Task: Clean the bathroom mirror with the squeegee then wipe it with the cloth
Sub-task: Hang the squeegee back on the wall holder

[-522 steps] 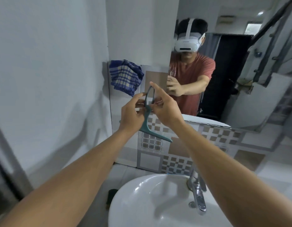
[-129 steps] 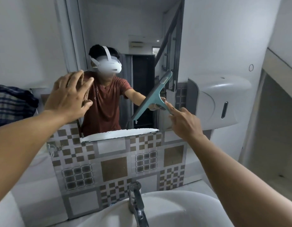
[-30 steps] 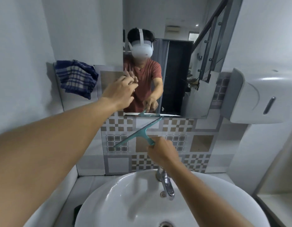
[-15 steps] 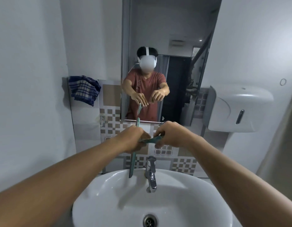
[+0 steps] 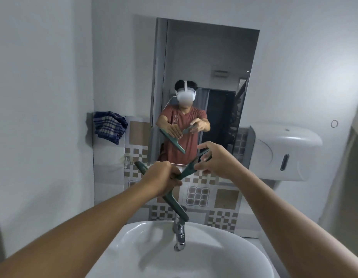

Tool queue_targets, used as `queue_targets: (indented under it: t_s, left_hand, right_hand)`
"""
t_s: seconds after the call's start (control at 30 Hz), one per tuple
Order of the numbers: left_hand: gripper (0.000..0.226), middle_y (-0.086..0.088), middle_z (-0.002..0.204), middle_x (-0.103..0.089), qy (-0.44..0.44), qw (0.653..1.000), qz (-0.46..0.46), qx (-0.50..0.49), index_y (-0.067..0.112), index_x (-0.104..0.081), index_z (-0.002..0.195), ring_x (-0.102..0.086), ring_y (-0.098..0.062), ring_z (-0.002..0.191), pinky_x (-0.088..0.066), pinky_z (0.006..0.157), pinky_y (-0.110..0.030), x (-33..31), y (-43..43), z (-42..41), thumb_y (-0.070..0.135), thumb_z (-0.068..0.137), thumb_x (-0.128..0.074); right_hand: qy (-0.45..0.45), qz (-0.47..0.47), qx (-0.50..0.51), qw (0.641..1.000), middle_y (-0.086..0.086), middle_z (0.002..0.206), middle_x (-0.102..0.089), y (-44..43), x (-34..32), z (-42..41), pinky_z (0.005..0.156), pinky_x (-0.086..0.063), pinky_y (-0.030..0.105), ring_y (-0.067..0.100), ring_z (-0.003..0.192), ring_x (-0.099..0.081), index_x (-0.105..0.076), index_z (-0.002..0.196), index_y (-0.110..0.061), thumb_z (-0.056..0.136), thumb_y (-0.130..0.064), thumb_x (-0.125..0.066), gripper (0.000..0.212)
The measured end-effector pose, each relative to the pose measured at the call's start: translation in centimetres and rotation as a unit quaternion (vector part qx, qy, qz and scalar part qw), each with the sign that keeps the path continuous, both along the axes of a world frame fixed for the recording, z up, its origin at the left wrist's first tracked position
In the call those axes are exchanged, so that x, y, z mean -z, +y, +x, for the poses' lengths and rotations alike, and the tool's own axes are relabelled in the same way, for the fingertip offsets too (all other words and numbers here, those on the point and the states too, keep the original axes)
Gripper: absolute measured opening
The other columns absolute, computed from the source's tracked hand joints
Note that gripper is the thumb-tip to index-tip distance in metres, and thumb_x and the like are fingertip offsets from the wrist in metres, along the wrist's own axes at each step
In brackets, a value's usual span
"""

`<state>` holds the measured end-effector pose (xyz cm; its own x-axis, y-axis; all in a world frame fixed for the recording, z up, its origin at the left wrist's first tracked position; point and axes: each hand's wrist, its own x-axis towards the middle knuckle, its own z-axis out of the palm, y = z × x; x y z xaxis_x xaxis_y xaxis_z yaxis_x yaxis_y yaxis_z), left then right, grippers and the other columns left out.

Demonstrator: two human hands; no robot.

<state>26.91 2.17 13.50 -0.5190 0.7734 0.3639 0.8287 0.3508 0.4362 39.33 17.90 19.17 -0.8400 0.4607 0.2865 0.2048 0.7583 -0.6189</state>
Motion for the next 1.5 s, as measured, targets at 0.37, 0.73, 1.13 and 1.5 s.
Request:
queue_targets:
  t_s: [0.37,0.73,1.13,1.5]
  left_hand:
    - [0.021,0.002,0.104,-0.076,-0.169,0.976,0.13,0.047,0.017,-0.074,0.113,-0.071,-0.016,0.095,-0.059,0.09,-0.042,-2.1,-0.8,0.9,0.022,0.092,-0.071]
    - [0.053,0.004,0.108,-0.069,-0.178,0.958,0.225,0.006,0.025,-0.056,0.134,-0.069,-0.021,0.103,-0.063,0.081,-0.047,-2.3,-4.2,0.8,0.0,0.089,-0.069]
    - [0.062,-0.004,0.118,-0.064,-0.186,0.956,0.214,-0.071,0.029,-0.05,0.136,-0.07,-0.027,0.099,-0.064,0.075,-0.044,1.7,-9.1,-7.3,-0.005,0.088,-0.068]
    - [0.054,0.012,0.106,-0.061,-0.191,0.949,0.223,-0.113,0.033,-0.055,0.133,-0.067,-0.018,0.098,-0.061,0.089,-0.037,7.0,-8.1,-19.1,0.0,0.091,-0.067]
  right_hand:
    - [0.076,-0.132,-0.105,0.983,0.017,0.092,-0.074,-1.1,-1.8,0.0,0.063,-0.063,0.034,0.026,0.077,-0.077,-0.053,0.133,-0.021,0.089,0.003,-0.069,0.052]
    - [0.198,-0.215,-0.171,0.941,0.011,0.086,-0.078,-4.0,0.4,-3.6,0.072,-0.062,0.032,0.023,0.083,-0.077,-0.057,0.13,-0.027,0.088,-0.003,-0.072,0.05]
    - [0.113,-0.289,-0.243,0.919,0.007,0.084,-0.073,-7.6,5.8,-14.6,0.077,-0.062,0.04,0.027,0.085,-0.076,-0.061,0.134,-0.021,0.091,0.008,-0.065,0.052]
    - [0.094,-0.26,-0.171,0.946,0.016,0.103,-0.067,-8.1,10.6,-26.6,0.077,-0.064,0.043,0.027,0.092,-0.073,-0.059,0.131,-0.026,0.091,0.002,-0.066,0.049]
